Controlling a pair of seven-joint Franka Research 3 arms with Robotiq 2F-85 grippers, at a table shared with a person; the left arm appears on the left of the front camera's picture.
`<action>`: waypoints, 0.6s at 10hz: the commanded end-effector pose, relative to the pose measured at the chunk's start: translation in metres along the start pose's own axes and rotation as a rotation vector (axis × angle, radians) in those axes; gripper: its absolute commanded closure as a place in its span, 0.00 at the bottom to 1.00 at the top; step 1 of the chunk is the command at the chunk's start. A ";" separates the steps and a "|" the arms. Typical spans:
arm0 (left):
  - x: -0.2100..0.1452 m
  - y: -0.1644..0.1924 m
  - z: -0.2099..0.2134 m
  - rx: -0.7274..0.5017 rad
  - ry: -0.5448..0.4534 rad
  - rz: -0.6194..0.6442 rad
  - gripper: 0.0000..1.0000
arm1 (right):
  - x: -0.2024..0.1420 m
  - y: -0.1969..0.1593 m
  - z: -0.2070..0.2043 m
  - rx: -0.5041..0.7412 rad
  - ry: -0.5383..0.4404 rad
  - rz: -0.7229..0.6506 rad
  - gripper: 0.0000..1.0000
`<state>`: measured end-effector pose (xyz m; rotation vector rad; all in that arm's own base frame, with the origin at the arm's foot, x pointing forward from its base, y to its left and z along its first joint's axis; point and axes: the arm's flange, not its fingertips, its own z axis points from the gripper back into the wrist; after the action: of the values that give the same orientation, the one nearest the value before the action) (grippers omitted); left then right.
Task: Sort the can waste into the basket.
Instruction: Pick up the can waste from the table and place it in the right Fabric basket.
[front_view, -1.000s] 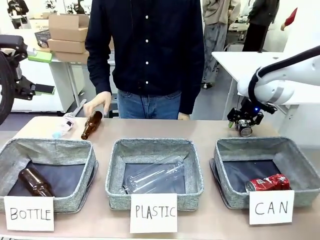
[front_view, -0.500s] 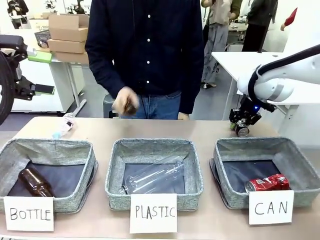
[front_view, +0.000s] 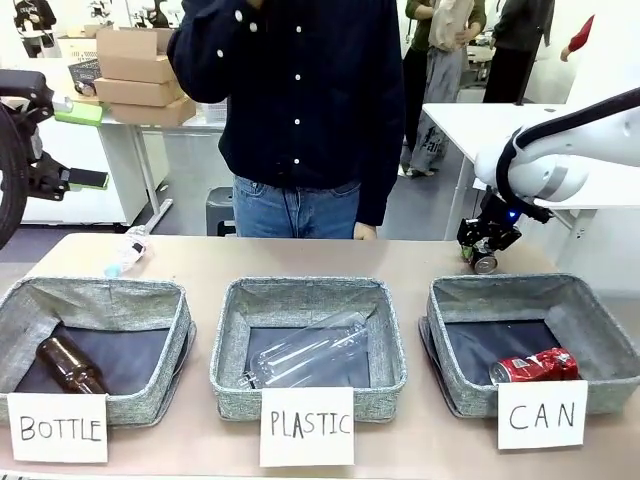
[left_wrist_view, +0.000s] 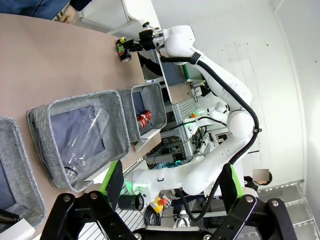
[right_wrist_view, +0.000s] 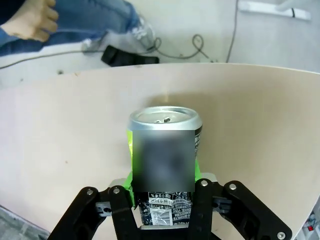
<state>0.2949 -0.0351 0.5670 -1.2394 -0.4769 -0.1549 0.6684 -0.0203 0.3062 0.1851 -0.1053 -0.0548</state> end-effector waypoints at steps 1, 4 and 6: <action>0.001 -0.001 0.001 -0.025 -0.006 -0.006 0.00 | -0.003 0.001 0.001 0.007 0.012 -0.001 1.00; 0.001 -0.001 0.001 -0.025 -0.006 -0.006 0.00 | -0.044 0.030 0.101 0.026 -0.085 0.019 1.00; 0.001 -0.001 0.001 -0.025 -0.006 -0.006 0.00 | -0.105 0.056 0.179 0.101 -0.001 0.037 1.00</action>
<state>0.2947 -0.0352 0.5675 -1.2390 -0.4780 -0.1560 0.5933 0.0034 0.4550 0.2342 -0.1491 -0.0192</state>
